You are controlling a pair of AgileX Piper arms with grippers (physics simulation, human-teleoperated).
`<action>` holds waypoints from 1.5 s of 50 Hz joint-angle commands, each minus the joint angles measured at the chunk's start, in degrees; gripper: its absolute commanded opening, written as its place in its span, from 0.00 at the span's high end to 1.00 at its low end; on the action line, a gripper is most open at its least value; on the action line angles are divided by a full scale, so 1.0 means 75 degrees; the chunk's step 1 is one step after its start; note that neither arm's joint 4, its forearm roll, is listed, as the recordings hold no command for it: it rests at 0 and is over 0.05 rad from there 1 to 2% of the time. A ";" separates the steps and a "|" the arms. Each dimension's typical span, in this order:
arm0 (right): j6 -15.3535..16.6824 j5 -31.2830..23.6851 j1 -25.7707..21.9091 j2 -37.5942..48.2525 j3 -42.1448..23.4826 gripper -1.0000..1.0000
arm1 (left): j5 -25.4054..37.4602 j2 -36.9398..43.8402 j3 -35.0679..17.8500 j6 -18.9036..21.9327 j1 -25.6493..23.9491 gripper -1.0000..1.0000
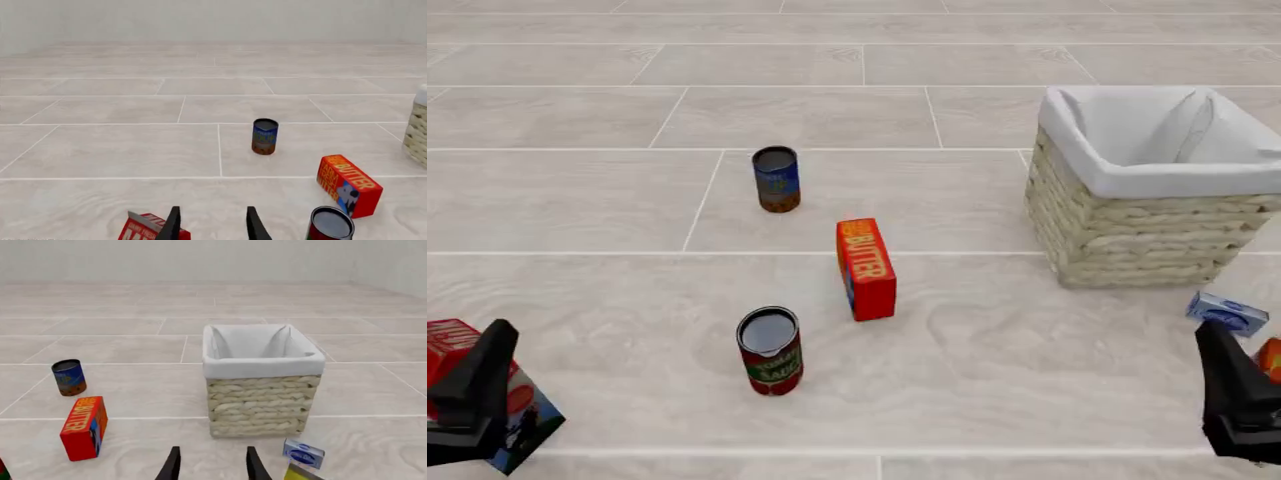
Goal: Pick the cream cheese and place it in the basket.
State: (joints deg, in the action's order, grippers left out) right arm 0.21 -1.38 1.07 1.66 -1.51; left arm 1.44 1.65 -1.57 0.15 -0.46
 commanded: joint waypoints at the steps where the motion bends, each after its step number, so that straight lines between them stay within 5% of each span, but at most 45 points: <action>1: 0.0014 0.0194 -0.0043 -0.0151 0.0194 0.00 | -0.0152 -0.0186 0.0133 -0.0250 0.0068 0.00; 22: 0.0183 -0.0128 0.0030 -0.0203 -0.0288 0.00 | -0.0027 -0.0158 -0.0027 -0.0438 0.0079 0.00; 29: 0.0317 -0.0578 0.0063 -0.0207 -0.0815 0.00 | -0.0106 -0.0072 0.0008 -0.0446 0.0033 0.00; 35: -0.0143 -0.1506 0.0316 -0.0193 -0.1755 0.00 | -0.0056 -0.0043 -0.0014 -0.0463 -0.0010 0.00; 43: -0.0204 -0.2070 0.0376 0.0498 -0.2833 0.00 | -0.0066 -0.0009 0.0000 -0.0461 -0.0070 0.00; 53: 0.0387 -0.2906 0.0458 0.1680 -0.4093 0.00 | 0.0067 0.0046 -0.0057 -0.0567 -0.0147 0.00; 64: 0.0384 -0.4260 0.0610 0.2526 -0.5076 0.00 | 0.0161 0.0031 -0.0180 -0.0611 -0.0185 0.00; 65: 0.0712 -0.4319 0.0778 0.2550 -0.5120 0.00 | 0.0214 0.0036 -0.0239 -0.0619 -0.0188 0.00; 75: 0.1210 -0.5357 0.1000 0.3195 -0.5724 0.00 | 0.0385 -0.0063 -0.0356 -0.0633 -0.0324 0.00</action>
State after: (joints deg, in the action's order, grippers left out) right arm 5.53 -34.23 6.65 20.56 -39.38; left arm 3.14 1.57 -3.30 -4.40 -2.10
